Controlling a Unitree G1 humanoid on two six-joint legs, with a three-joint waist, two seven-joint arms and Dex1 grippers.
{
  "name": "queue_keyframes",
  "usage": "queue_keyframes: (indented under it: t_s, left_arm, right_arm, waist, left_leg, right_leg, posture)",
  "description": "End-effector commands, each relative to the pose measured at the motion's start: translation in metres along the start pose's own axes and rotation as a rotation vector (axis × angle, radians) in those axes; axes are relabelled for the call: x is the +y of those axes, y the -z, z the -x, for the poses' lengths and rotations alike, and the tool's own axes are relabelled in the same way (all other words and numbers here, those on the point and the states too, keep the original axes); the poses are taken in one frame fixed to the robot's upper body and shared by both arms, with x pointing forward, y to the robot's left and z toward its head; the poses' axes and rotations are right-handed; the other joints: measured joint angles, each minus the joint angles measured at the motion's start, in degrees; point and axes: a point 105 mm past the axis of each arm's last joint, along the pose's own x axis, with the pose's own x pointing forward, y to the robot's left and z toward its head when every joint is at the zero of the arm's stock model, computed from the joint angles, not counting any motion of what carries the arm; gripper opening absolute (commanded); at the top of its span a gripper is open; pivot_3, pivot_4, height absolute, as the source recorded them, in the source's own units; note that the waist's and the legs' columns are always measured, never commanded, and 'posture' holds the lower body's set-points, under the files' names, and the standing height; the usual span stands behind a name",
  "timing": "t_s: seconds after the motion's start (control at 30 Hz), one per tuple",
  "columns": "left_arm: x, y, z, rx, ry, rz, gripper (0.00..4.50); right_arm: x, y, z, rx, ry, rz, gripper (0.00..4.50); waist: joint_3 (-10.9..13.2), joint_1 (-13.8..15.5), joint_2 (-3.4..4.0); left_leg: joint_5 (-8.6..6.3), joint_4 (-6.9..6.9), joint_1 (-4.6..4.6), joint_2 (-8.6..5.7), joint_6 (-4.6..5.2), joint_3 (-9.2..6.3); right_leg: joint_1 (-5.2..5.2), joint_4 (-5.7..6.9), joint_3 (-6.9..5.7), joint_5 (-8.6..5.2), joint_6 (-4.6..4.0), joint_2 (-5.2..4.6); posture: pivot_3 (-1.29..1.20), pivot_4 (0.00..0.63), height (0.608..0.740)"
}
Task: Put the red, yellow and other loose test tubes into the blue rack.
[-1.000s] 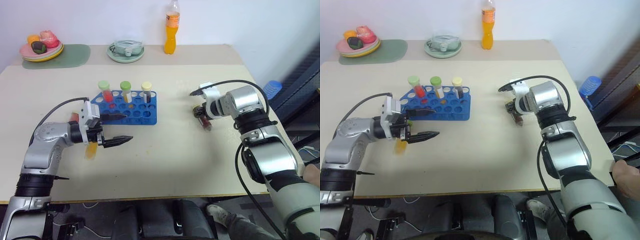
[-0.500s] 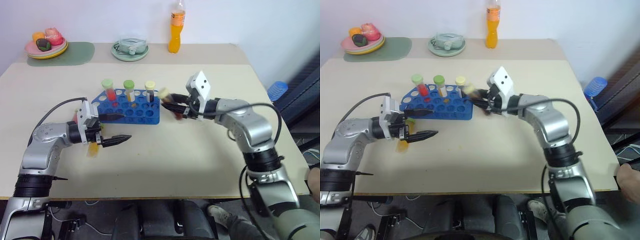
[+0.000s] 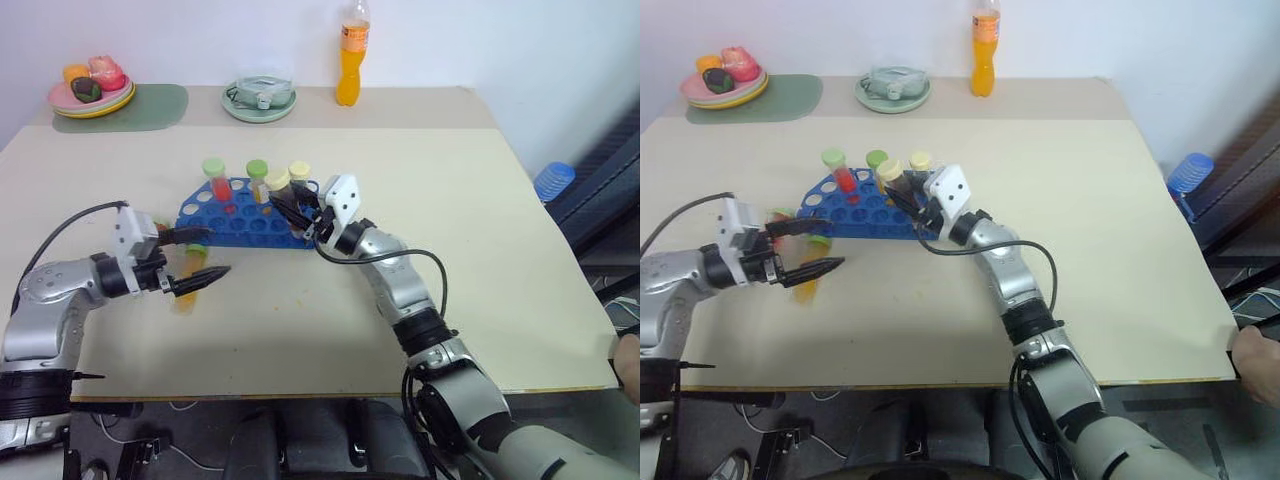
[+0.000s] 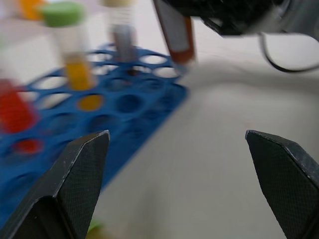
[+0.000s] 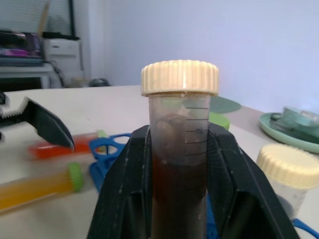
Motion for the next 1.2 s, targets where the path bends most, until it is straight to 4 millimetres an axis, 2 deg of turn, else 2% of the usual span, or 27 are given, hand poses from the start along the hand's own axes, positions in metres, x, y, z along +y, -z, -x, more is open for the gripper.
queue_keyframes:
  t_s: [0.03, 0.23, 0.8, 0.97, 1.2]
  left_arm:
    - [0.006, -0.009, 0.010, -0.060, -0.083, -0.035, 4.50]
    - [0.001, -0.005, 0.019, -0.055, -0.110, -0.020, 4.50]
    - [0.001, -0.009, 0.023, -0.076, -0.136, -0.010, 4.50]
    - [-0.001, -0.009, 0.021, -0.087, -0.137, 0.003, 4.50]
    - [-0.004, -0.013, 0.015, -0.092, -0.133, 0.010, 4.50]
  right_arm:
    - [-0.003, -0.009, -0.008, -0.069, 0.012, 0.046, 0.83]
    - [-0.005, 0.000, -0.010, -0.061, 0.027, 0.046, 0.83]
    - [-0.001, 0.019, -0.008, -0.056, 0.065, -0.024, 0.83]
    - [0.001, 0.030, 0.004, -0.056, 0.066, -0.103, 0.83]
    - [0.000, 0.036, 0.020, -0.063, 0.079, -0.093, 0.83]
  waist:
    - [0.0, 0.0, 0.01]
    - [0.0, -0.2, 0.01]
    - [0.0, -0.3, 0.01]
    - [0.0, -0.7, 0.01]
    - [0.0, -0.5, 0.01]
  left_leg:
    - [0.00, 0.00, 0.00, 0.00, 0.00, 0.00]
    - [0.00, 0.00, 0.03, 0.02, -0.01, 0.00]
    - [0.01, -0.01, 0.08, 0.03, -0.03, 0.01]
    - [0.01, -0.02, 0.09, 0.03, -0.03, 0.00]
    - [0.01, -0.05, 0.08, 0.03, -0.03, -0.01]
  right_leg:
    - [0.00, 0.00, 0.00, 0.00, 0.00, 0.00]
    - [0.01, 0.02, 0.00, 0.00, 0.00, 0.00]
    - [0.03, 0.03, 0.00, 0.00, -0.01, 0.00]
    - [0.05, 0.04, 0.00, 0.00, -0.01, 0.00]
    - [0.09, 0.04, 0.00, 0.00, -0.01, -0.01]
  posture:
    - [0.00, 0.150, 0.740]
    - [0.00, 0.150, 0.740]
    - [0.00, 0.150, 0.740]
    - [0.00, 0.150, 0.740]
    - [0.00, 0.150, 0.740]
